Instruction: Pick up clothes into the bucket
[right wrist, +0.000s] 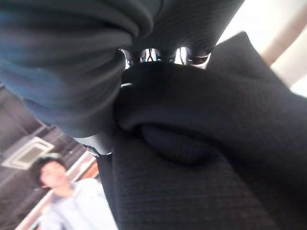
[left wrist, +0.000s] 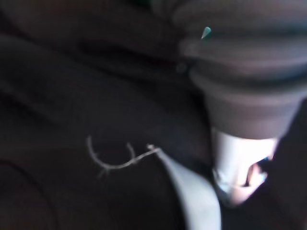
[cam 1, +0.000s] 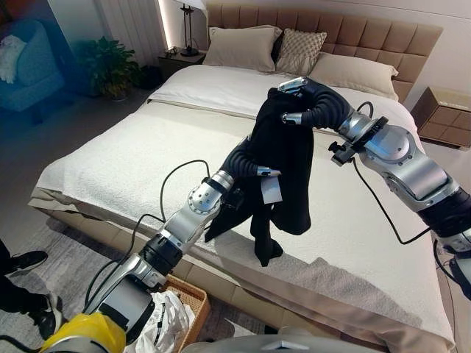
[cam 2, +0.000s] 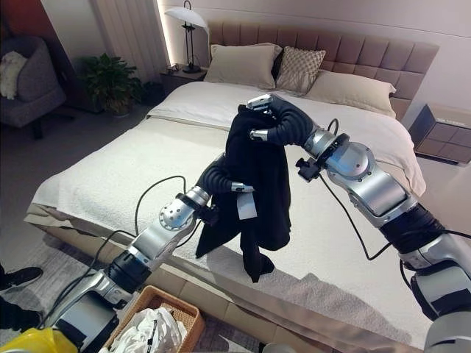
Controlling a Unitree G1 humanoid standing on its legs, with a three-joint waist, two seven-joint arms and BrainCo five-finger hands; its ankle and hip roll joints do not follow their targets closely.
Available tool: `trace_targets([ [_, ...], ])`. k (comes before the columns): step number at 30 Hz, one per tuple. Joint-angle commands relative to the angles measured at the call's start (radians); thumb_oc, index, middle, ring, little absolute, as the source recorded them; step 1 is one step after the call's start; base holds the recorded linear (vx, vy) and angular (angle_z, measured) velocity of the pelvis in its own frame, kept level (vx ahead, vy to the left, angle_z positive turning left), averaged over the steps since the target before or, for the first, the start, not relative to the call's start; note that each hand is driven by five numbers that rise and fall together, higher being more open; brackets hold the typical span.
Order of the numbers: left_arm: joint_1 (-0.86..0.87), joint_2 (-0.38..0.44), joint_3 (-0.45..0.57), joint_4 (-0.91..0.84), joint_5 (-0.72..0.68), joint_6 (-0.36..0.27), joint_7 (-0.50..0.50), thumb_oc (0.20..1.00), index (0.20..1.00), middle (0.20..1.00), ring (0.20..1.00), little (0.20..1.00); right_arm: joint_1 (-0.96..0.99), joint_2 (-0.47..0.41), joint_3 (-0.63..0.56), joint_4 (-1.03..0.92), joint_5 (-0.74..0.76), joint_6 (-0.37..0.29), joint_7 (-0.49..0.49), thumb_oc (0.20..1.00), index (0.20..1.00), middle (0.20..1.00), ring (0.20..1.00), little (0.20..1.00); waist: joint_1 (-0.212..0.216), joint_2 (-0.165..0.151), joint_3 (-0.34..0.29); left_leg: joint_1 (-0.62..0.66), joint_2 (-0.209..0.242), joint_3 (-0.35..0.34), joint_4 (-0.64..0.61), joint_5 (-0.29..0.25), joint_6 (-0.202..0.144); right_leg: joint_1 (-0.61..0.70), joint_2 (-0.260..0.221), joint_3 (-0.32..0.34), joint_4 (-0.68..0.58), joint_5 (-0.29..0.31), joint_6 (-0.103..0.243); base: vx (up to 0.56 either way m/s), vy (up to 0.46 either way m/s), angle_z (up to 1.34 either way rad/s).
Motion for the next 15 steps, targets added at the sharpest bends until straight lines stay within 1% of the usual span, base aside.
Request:
trace_targets([
  [1,-0.118,-0.033,-0.076,0.073,-0.075,0.005,-0.040,1.000,1.000,1.000,1.000,1.000,-0.105,0.029,-0.026,-0.065,0.101,-0.060,-0.005,0.200,0.200,0.200,0.200,0.200,0.003,-0.040,-0.059,-0.056,0.006,-0.012,0.097,-0.076,-0.024,0.057,-0.063,-0.040,0.031,-0.074,0.072,0.00,0.000,0.00],
  [2,-0.130,-0.041,-0.101,0.080,-0.108,0.014,-0.050,1.000,1.000,1.000,1.000,1.000,-0.105,0.032,-0.024,-0.067,0.116,-0.062,-0.007,0.200,0.200,0.200,0.200,0.200,-0.001,-0.038,-0.059,-0.056,0.007,-0.012,0.096,-0.076,-0.025,0.058,-0.063,-0.042,0.030,-0.074,0.073,0.00,0.000,0.00],
  [4,-0.145,-0.041,-0.125,0.078,-0.131,0.024,-0.070,1.000,1.000,1.000,1.000,1.000,-0.096,0.036,-0.030,-0.071,0.128,-0.064,-0.007,0.200,0.200,0.200,0.200,0.200,-0.005,-0.035,-0.059,-0.056,0.006,-0.013,0.097,-0.075,-0.025,0.059,-0.063,-0.042,0.029,-0.073,0.073,0.00,0.000,0.00],
  [5,-0.143,-0.037,-0.133,0.071,-0.150,0.025,-0.077,0.576,0.576,0.576,0.576,0.576,-0.093,0.034,-0.036,-0.075,0.128,-0.065,-0.011,0.200,0.200,0.200,0.200,0.200,-0.007,-0.033,-0.059,-0.055,0.006,-0.014,0.095,-0.075,-0.025,0.059,-0.063,-0.042,0.028,-0.073,0.072,0.00,0.000,0.00],
  [6,-0.139,-0.032,-0.136,0.069,-0.159,0.027,-0.083,0.200,0.200,0.200,0.200,0.200,-0.084,0.030,-0.047,-0.076,0.126,-0.068,-0.015,0.200,0.200,0.200,0.200,0.200,-0.008,-0.031,-0.059,-0.054,0.006,-0.015,0.095,-0.075,-0.025,0.059,-0.064,-0.042,0.028,-0.073,0.072,0.00,0.000,0.00],
  [9,-0.129,-0.027,-0.137,0.071,-0.173,0.030,-0.088,0.200,0.200,0.200,0.200,0.200,-0.065,0.030,-0.074,-0.071,0.120,-0.076,-0.026,0.200,0.200,0.200,0.200,0.200,-0.010,-0.029,-0.059,-0.052,0.005,-0.015,0.091,-0.074,-0.026,0.060,-0.064,-0.043,0.027,-0.073,0.072,0.00,0.000,0.00],
  [10,-0.100,-0.028,-0.130,0.073,-0.195,0.036,-0.096,0.200,0.200,0.200,0.200,0.200,-0.032,0.036,-0.121,-0.065,0.105,-0.085,-0.044,0.200,0.200,0.200,0.200,0.200,-0.012,-0.026,-0.058,-0.052,0.006,-0.016,0.091,-0.074,-0.026,0.061,-0.065,-0.043,0.026,-0.073,0.072,0.00,0.000,0.00],
  [15,-0.013,-0.019,-0.086,0.068,-0.224,0.048,-0.103,0.200,0.200,0.200,0.200,0.200,0.080,0.057,-0.248,-0.032,0.056,-0.092,-0.087,0.200,0.200,0.200,0.200,0.200,-0.009,-0.024,-0.055,-0.055,0.004,-0.022,0.089,-0.073,-0.024,0.062,-0.066,-0.045,0.025,-0.074,0.071,0.00,0.000,0.00],
])
